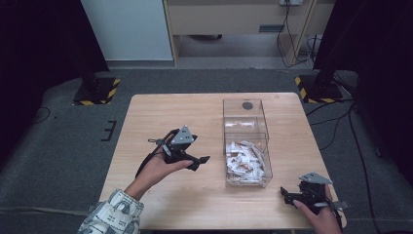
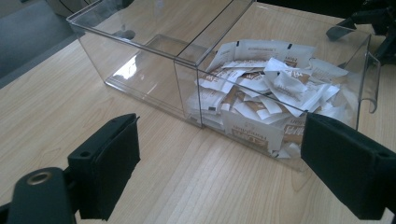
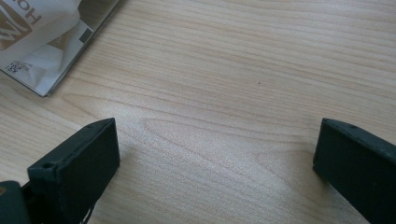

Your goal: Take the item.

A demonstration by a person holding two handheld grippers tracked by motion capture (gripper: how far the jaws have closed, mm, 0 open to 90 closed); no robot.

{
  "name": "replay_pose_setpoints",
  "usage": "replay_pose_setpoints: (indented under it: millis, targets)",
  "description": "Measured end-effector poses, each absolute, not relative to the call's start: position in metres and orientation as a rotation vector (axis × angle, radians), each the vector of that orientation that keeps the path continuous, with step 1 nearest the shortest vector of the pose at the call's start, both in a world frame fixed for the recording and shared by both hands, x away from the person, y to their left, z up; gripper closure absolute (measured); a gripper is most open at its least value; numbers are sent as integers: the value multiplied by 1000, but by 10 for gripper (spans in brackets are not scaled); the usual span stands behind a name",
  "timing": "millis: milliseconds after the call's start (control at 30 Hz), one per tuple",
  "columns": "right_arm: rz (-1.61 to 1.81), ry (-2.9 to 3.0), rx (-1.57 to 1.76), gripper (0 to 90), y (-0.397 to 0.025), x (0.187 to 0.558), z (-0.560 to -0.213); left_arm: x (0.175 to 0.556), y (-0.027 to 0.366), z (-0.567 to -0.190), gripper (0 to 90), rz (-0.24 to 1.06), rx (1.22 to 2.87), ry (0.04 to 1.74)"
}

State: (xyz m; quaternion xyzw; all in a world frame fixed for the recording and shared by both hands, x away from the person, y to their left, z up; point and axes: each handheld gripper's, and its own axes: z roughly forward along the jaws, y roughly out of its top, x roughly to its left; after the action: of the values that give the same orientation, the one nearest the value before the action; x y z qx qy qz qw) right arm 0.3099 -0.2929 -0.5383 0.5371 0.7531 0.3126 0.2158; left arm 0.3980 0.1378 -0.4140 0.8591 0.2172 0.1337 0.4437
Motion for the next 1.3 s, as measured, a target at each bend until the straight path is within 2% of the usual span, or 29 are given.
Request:
replay_pose_setpoints:
  millis: [600, 700, 967, 1300]
  targets:
    - [867, 2088, 1489, 8, -293, 310, -538, 399, 119, -391, 180, 333, 2112, 487]
    - [867, 2088, 1489, 8, -293, 310, -538, 398, 113, -388, 212, 327, 2117, 480]
    - [867, 2088, 1489, 8, -293, 310, -538, 394, 92, -382, 284, 313, 2148, 420]
    - [867, 2088, 1489, 9, -293, 310, -538, 392, 67, -383, 308, 308, 2171, 362]
